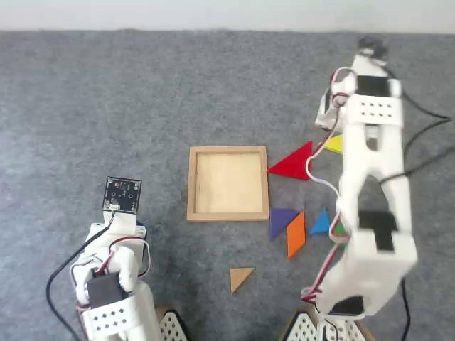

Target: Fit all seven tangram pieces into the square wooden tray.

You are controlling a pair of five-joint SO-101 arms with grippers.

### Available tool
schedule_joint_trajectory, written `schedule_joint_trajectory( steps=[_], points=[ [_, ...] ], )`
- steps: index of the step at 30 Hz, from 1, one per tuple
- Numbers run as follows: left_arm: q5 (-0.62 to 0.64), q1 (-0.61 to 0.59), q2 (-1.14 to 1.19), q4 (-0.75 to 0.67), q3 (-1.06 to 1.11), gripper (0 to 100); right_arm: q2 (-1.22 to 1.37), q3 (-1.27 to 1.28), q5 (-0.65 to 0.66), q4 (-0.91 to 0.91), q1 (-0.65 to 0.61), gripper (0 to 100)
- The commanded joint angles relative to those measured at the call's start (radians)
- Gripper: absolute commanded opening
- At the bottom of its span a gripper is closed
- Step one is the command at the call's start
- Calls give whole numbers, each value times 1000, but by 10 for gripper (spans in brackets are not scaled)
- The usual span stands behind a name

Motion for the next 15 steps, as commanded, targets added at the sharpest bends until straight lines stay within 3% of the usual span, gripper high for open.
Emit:
schedule_joint_trajectory(
  steps=[1, 7, 11, 15],
  points=[
    [6, 0, -12, 6, -8, 87, -189, 97, -63, 50, -38, 221],
    [6, 0, -12, 6, -8, 87, -189, 463, -425, -309, -145, 287],
    [6, 0, -12, 6, -8, 87, -145, 566, -494, -536, -159, 433],
    [6, 0, -12, 6, -8, 87, -65, 574, -540, -590, -186, 464]
  ],
)
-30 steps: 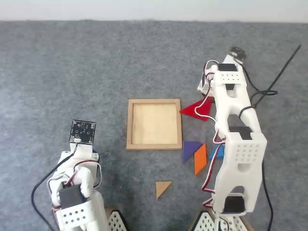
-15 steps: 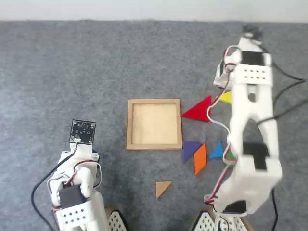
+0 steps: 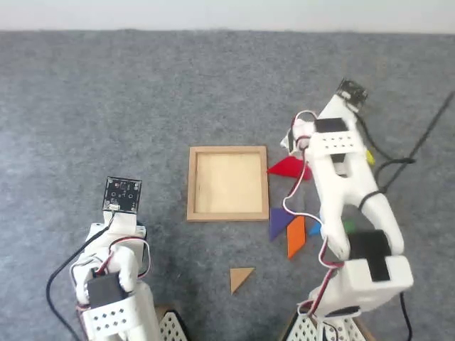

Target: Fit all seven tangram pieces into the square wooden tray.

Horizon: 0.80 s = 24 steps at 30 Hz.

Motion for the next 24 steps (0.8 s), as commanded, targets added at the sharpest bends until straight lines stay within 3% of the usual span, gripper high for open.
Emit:
schedule_joint_trajectory(
  steps=[1, 9, 20, 24],
  points=[
    [6, 0, -12, 6, -8, 87, 38, -28, -46, -50, -19, 464],
    [6, 0, -12, 6, -8, 87, 183, -163, -152, -50, -12, 464],
    [6, 0, -12, 6, -8, 87, 211, -204, -155, -51, -44, 459],
    [6, 0, -12, 6, -8, 87, 213, -204, -155, -51, -64, 348]
  ],
)
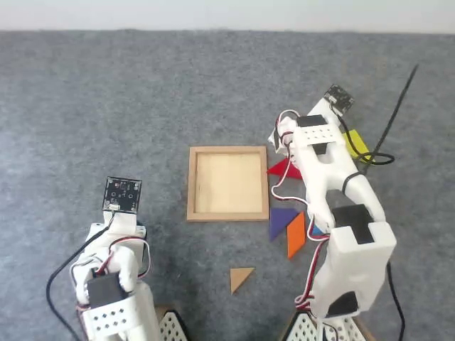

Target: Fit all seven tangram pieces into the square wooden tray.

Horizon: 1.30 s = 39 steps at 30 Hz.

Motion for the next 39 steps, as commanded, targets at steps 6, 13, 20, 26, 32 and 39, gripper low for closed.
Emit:
schedule_joint_trajectory(
  steps=[6, 13, 20, 26, 32, 39],
  points=[
    [6, 0, -12, 6, -8, 87, -5, -51, -11, -5, -22, 235],
    [6, 0, -12, 6, -8, 87, -5, -46, -11, 51, -4, 236],
    [6, 0, -12, 6, -8, 87, 8, -46, -11, 59, 33, 235],
    [6, 0, -12, 6, -8, 87, 87, -74, -11, 62, 7, 235],
    [6, 0, -12, 6, -8, 87, 136, -146, -11, 136, 5, 236],
    [6, 0, -12, 6, -8, 87, 143, -178, -44, 217, -41, 243]
  ],
)
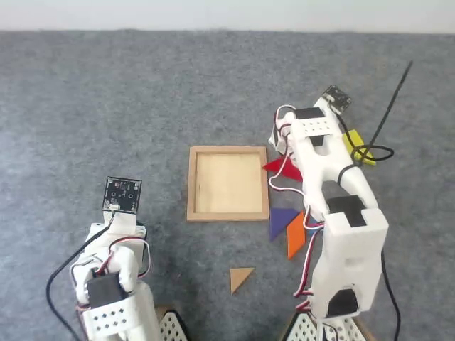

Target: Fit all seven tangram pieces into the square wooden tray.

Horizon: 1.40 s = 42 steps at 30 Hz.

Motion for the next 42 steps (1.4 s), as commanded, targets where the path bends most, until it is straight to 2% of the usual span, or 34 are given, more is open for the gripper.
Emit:
schedule_joint_trajectory(
  steps=[1, 6, 11, 22, 24, 30, 39, 42],
  points=[
    [6, 0, -12, 6, -8, 87, -2, -15, -38, 44, -35, 262],
    [6, 2, -12, 6, -8, 87, 1, -46, -40, 101, -33, 378],
    [6, 2, -12, 6, -8, 87, 5, -75, -40, 163, -45, 379],
    [6, 2, -12, 6, -8, 87, 10, -69, -40, 117, -54, 378],
    [6, 2, -12, 6, -8, 87, 10, -69, -40, 117, -53, 358],
    [6, 2, -12, 6, -8, 87, 10, -69, -35, 114, -51, 197],
    [6, 2, -12, 6, -8, 87, 7, -71, -31, 117, -50, 201],
    [6, 2, -12, 6, -8, 87, 4, -72, 28, 119, -50, 205]
  ],
)
